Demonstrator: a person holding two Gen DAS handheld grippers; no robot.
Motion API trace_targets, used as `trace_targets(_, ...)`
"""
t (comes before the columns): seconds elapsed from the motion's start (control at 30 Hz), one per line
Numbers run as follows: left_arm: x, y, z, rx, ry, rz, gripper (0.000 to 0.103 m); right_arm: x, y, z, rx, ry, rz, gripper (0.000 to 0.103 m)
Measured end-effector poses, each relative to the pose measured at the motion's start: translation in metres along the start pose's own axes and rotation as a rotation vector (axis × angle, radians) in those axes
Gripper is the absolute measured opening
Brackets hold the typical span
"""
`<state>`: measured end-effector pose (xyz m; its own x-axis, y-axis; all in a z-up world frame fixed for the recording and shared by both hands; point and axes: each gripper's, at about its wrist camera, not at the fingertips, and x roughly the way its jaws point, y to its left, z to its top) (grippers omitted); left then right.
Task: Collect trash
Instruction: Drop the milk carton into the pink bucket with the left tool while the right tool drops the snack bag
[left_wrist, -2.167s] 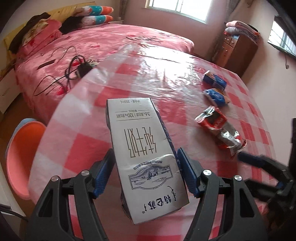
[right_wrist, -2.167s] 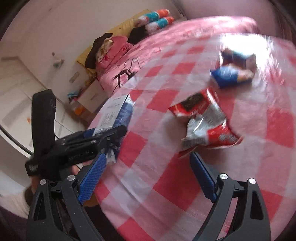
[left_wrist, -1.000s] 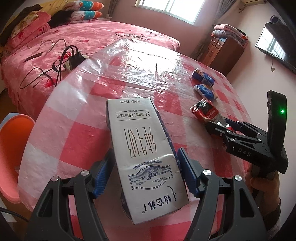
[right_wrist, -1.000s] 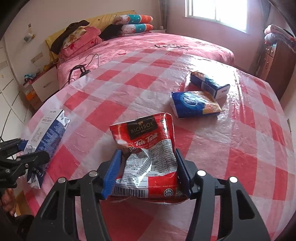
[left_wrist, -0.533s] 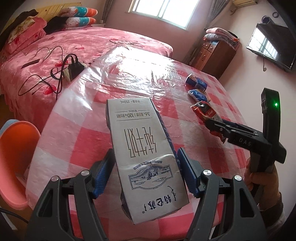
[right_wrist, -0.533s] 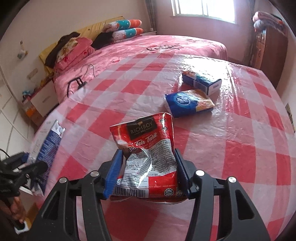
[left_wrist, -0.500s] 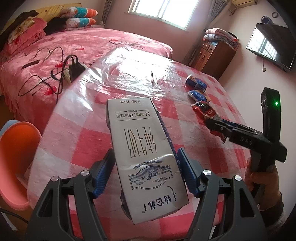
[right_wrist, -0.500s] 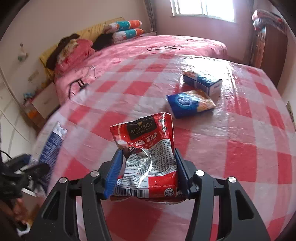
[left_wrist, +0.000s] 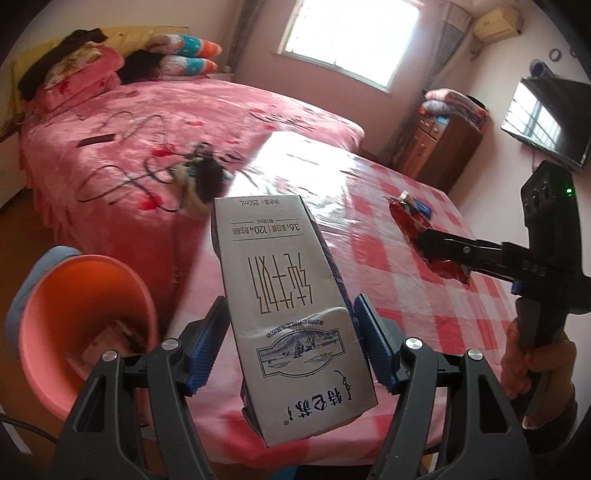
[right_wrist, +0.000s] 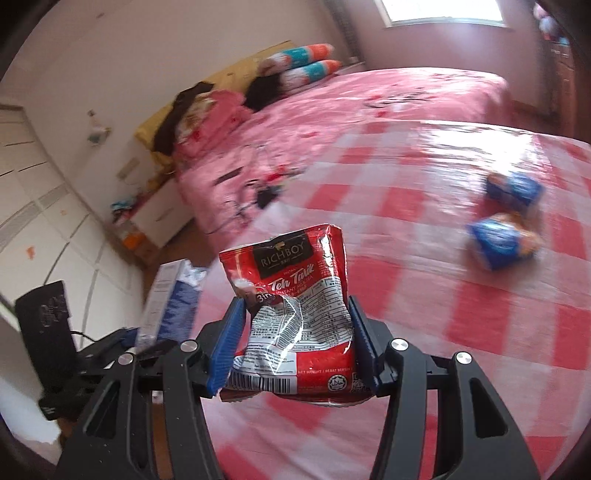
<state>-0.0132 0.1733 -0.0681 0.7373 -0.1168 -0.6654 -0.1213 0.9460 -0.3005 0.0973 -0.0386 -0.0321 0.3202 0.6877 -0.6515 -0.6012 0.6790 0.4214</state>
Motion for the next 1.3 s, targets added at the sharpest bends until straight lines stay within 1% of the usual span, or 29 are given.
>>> trace_targets(0.07, -0.006, 0.012, 0.001, -0.019, -0.011, 0.023, 0.070, 0.008, 0.017, 0.003, -0.025, 0.016, 0.031, 0.056)
trace_targets(0.2, -0.020, 0.048, 0.000, -0.084, -0.037, 0.095, 0.070, 0.034, 0.060, 0.010, -0.079, 0.062, 0.113, 0.056)
trace_targets(0.3, -0.027, 0.073, -0.003, -0.132, -0.047, 0.140, 0.070, 0.052, 0.089, 0.012, -0.118, 0.093, 0.156, 0.056)
trace_targets(0.4, -0.033, 0.101, -0.007, -0.182, -0.053, 0.195, 0.070, 0.068, 0.110, 0.012, -0.149, 0.120, 0.180, 0.056)
trace_targets(0.5, -0.037, 0.124, -0.012, -0.223, -0.055, 0.233, 0.070, 0.089, 0.132, 0.012, -0.173, 0.151, 0.207, 0.056)
trace_targets(0.6, -0.037, 0.145, -0.017, -0.266, -0.052, 0.266, 0.070, 0.107, 0.154, 0.012, -0.197, 0.175, 0.232, 0.057)
trace_targets(0.73, -0.038, 0.166, -0.024, -0.319, -0.050, 0.302, 0.070, 0.123, 0.173, 0.015, -0.200, 0.194, 0.275, 0.058)
trace_targets(0.77, -0.037, 0.169, -0.026, -0.327, -0.047, 0.310, 0.070, 0.126, 0.178, 0.015, -0.204, 0.194, 0.284, 0.060)
trace_targets(0.83, -0.033, 0.181, -0.031, -0.350, -0.035, 0.349, 0.078, 0.134, 0.186, 0.016, -0.188, 0.199, 0.287, 0.091)
trace_targets(0.87, -0.031, 0.185, -0.034, -0.364, -0.025, 0.369, 0.083, 0.136, 0.187, 0.017, -0.179, 0.205, 0.293, 0.092)
trace_targets(0.9, -0.028, 0.192, -0.036, -0.390, -0.006, 0.392, 0.083, 0.139, 0.187, 0.017, -0.169, 0.209, 0.294, 0.092)
trace_targets(1.0, -0.026, 0.199, -0.040, -0.419, 0.014, 0.399, 0.083, 0.133, 0.177, 0.017, -0.148, 0.185, 0.272, 0.092)
trace_targets(1.1, -0.028, 0.197, -0.041, -0.400, 0.008, 0.414, 0.083, 0.122, 0.164, 0.017, -0.144, 0.142, 0.208, 0.092)
trace_targets(1.17, -0.029, 0.194, -0.038, -0.390, -0.001, 0.410, 0.083, 0.115, 0.157, 0.016, -0.142, 0.119, 0.183, 0.092)
trace_targets(1.3, -0.033, 0.182, -0.036, -0.368, -0.014, 0.404, 0.083, 0.098, 0.144, 0.010, -0.173, 0.060, 0.104, 0.092)
